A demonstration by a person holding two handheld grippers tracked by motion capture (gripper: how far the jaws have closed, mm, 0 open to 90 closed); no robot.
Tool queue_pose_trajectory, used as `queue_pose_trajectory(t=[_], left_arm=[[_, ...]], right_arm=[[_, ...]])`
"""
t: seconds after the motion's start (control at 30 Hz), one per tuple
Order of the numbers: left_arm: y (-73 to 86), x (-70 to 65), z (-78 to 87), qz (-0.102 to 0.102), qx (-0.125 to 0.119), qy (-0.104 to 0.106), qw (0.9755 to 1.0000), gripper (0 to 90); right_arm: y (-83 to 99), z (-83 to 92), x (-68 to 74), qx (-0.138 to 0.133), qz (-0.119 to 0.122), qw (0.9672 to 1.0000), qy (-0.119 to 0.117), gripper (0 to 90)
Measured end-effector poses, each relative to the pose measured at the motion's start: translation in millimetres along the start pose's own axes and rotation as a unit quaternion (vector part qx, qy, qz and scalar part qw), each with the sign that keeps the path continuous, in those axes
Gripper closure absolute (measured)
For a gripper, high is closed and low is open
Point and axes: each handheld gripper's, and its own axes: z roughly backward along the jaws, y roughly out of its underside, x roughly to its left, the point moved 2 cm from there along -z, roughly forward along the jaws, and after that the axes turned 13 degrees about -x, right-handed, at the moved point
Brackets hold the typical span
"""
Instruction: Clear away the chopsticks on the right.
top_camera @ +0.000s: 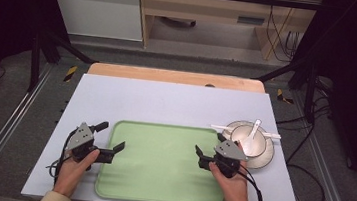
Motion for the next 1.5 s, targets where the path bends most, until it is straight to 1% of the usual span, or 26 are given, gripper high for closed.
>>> queue_pose_trajectory(t=[0.13, 0.2, 0.27, 0.33, 0.4, 0.47, 0.53, 0.57, 0.6, 0.67, 0.7, 0.77, 0.8, 0.83, 0.87, 0.93, 1.03, 1.1, 1.17, 1.23, 1.27, 1.3, 1.33, 1.4, 1.43, 1.5], left_arm=[[-0.4, 0.1, 1.6, 0.001, 0.0, -0.001, 1.0, 3.3], [-0.5, 0.2, 2.4, 0.0, 0.0, -0.001, 1.0, 3.3], [-0.7, 0.1, 3.3, 0.0, 0.001, -0.002, 1.0, 3.3], [-1.1, -0.1, 4.3, 0.001, 0.0, -0.004, 1.0, 3.3], [-1.5, 0.0, 5.4, -0.001, 0.001, -0.003, 1.0, 3.3], [-1.4, -0.2, 6.1, -0.002, 0.001, -0.004, 1.0, 3.3], [-1.5, -0.3, 6.4, -0.002, 0.002, -0.004, 1.0, 3.3], [-1.6, -0.4, 6.4, -0.002, 0.002, -0.004, 1.0, 3.3], [-1.9, -0.5, 6.7, -0.003, 0.002, -0.004, 1.0, 3.4], [-2.2, -0.9, 7.1, -0.007, 0.002, -0.009, 0.9999, 3.5], [-2.1, -0.8, 7.3, -0.007, 0.002, -0.01, 0.9999, 3.5], [-1.8, 0.1, 7.8, -0.008, 0.006, -0.012, 0.9999, 3.7], [-1.5, 0.6, 7.8, -0.006, 0.006, -0.014, 0.9999, 3.7], [-1.5, 0.9, 7.9, -0.005, 0.006, -0.014, 0.9999, 3.8], [-1.6, 1.1, 8.2, -0.005, 0.006, -0.015, 0.9999, 3.9], [-1.7, 1.4, 8.6, -0.005, 0.005, -0.016, 0.9998, 3.9], [-1.7, 1.9, 8.5, -0.004, 0.004, -0.017, 0.9998, 4.0], [-1.3, 1.8, 8.0, -0.004, 0.004, -0.016, 0.9999, 4.0], [-1.2, 1.3, 7.9, -0.005, 0.007, -0.014, 0.9999, 4.0], [-1.1, 0.7, 7.5, -0.004, 0.006, -0.014, 0.9999, 4.0], [-1.1, 0.6, 7.5, -0.004, 0.006, -0.012, 0.9999, 4.0], [-0.8, 0.6, 7.4, -0.005, 0.007, -0.012, 0.9999, 4.0], [-0.6, 0.7, 7.3, -0.006, 0.008, -0.012, 0.9999, 4.0], [-0.3, 0.7, 7.3, -0.005, 0.008, -0.012, 0.9999, 4.0], [-0.3, 0.7, 7.3, -0.005, 0.008, -0.012, 0.9999, 4.0], [-0.1, 0.6, 7.1, -0.005, 0.009, -0.011, 0.9999, 4.0]], right_arm=[[1.0, 2.3, 2.5, 0.014, -0.007, 0.9997, -0.019, 18.2], [-0.1, 5.6, 4.5, 0.018, -0.004, 0.9995, -0.024, 19.7], [-2.6, 11.1, 7.9, 0.024, -0.011, 0.9991, -0.033, 19.8], [-6.6, 18.3, 13.0, 0.033, -0.002, 0.9986, -0.04, 18.1], [-16.1, 28.2, 18.7, 0.043, 0.012, 0.997, -0.063, 14.1], [-26.6, 36.9, 19.8, 0.053, 0.008, 0.9954, -0.079, 15.3], [-41.4, 47.9, 15.8, 0.064, 0.043, 0.9941, -0.076, 18.6], [-52.8, 55.2, 9.0, 0.068, 0.073, 0.9933, -0.059, 24.1], [-60.1, 59.5, 4.0, 0.065, 0.084, 0.9931, -0.049, 27.9], [-79.5, 70.9, -13.2, 0.059, 0.1, 0.9928, -0.03, 40.3], [-87.8, 75.3, -23.6, 0.061, 0.106, 0.9924, -0.016, 43.8], [-101.6, 82.0, -50.2, 0.071, 0.115, 0.9907, 0.015, 55.7], [-104.7, 83.1, -60.0, 0.078, 0.114, 0.99, 0.025, 57.9], [-108.4, 84.4, -76.9, 0.092, 0.108, 0.9891, 0.037, 63.8], [-109.7, 85.2, -87.3, 0.097, 0.101, 0.9892, 0.044, 68.5], [-109.0, 84.1, -116.1, 0.109, 0.082, 0.9885, 0.065, 75.3], [-97.8, 77.9, -157.0, 0.12, 0.053, 0.987, 0.093, 84.8], [-83.8, 70.0, -180.5, 0.132, 0.031, 0.9851, 0.107, 88.6], [-64.6, 58.8, -202.1, 0.146, 0.007, 0.982, 0.12, 90.0], [-50.4, 49.7, -215.4, 0.161, -0.01, 0.9784, 0.13, 90.0], [-43.6, 44.8, -222.4, 0.167, -0.01, 0.9769, 0.133, 90.0], [-37.4, 40.2, -228.0, 0.173, -0.021, 0.9752, 0.137, 90.0], [-31.8, 35.8, -233.6, 0.176, -0.029, 0.9744, 0.137, 90.0], [-21.3, 27.8, -241.4, 0.189, -0.046, 0.9717, 0.134, 90.0], [-12.2, 22.4, -245.5, 0.205, -0.053, 0.9693, 0.124, 90.0], [-2.6, 17.3, -248.3, 0.226, -0.052, 0.9653, 0.121, 90.0]])
